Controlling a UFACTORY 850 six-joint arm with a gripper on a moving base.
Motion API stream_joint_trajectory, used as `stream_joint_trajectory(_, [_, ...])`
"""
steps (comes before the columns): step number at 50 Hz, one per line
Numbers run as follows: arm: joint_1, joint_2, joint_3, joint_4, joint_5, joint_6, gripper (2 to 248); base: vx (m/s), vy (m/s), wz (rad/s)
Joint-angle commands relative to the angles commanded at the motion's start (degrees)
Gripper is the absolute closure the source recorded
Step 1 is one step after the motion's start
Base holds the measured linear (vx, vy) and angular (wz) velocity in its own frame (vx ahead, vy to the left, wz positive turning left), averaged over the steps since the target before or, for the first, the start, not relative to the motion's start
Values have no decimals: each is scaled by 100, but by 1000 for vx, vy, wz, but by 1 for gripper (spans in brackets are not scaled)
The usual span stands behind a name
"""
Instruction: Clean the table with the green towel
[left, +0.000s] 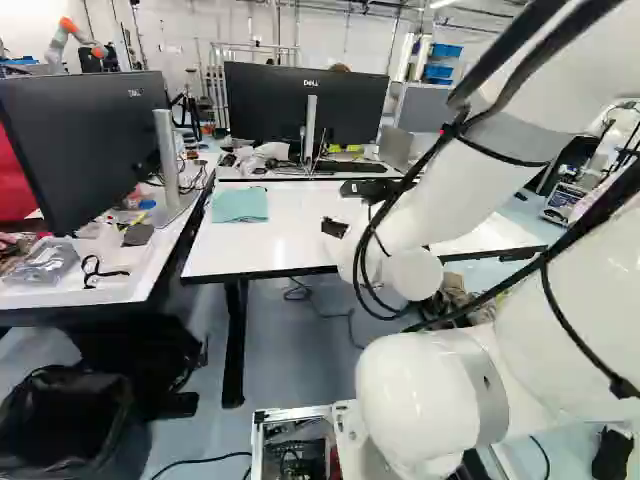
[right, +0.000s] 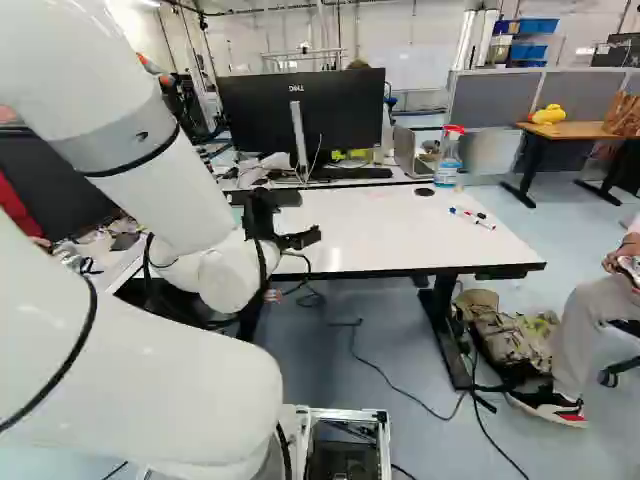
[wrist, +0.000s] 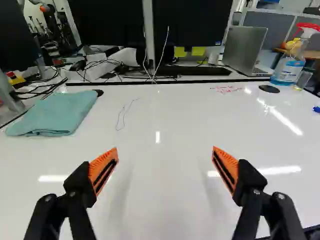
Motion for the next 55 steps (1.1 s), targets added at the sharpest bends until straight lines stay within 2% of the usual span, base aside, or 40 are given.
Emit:
stream_joint_trajectory(24, [3, 10, -27, 0, 0, 0, 3, 0, 0, 0])
stream_joint_trajectory(41, [93, -239, -475, 0, 0, 0, 3, 0, 0, 0])
stream_joint_trajectory(55, [254, -466, -879, 0, 0, 0, 3, 0, 0, 0])
